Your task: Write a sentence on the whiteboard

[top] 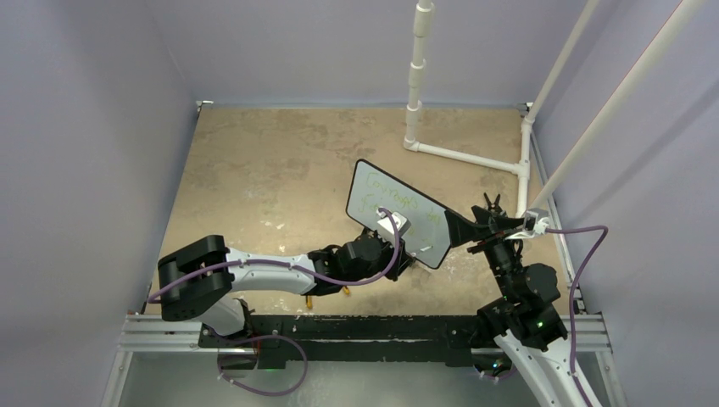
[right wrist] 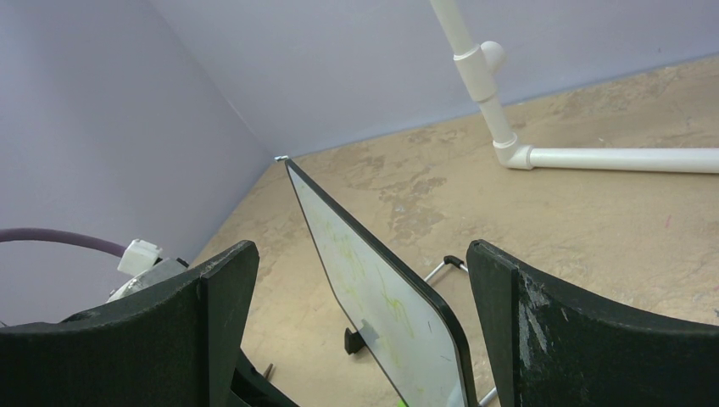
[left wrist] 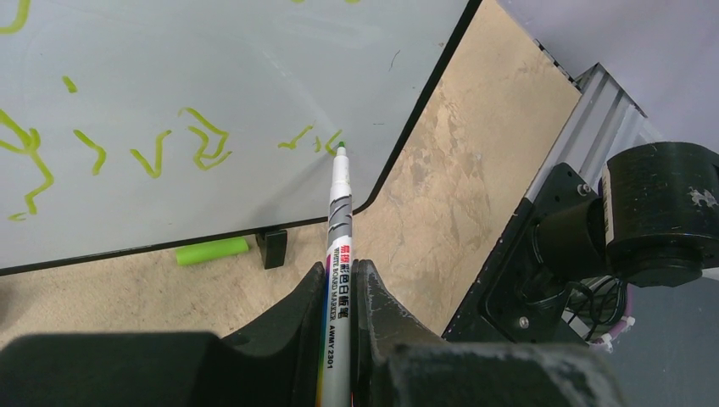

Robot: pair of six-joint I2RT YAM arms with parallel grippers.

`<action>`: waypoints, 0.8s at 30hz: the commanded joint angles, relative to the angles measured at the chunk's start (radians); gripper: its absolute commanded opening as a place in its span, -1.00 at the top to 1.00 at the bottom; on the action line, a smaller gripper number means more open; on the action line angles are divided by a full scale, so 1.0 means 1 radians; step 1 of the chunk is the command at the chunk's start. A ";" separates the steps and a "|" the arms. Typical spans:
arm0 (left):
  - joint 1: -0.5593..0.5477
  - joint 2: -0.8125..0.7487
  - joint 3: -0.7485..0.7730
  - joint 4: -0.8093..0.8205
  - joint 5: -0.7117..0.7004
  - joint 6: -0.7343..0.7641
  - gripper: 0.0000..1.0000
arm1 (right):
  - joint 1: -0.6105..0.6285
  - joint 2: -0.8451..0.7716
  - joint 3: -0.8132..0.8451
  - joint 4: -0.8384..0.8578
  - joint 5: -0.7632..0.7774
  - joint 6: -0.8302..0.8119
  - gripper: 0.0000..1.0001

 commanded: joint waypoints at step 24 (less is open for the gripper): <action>-0.009 -0.058 -0.009 0.042 0.034 0.003 1.00 | 0.005 -0.014 -0.005 0.011 0.007 0.009 -0.90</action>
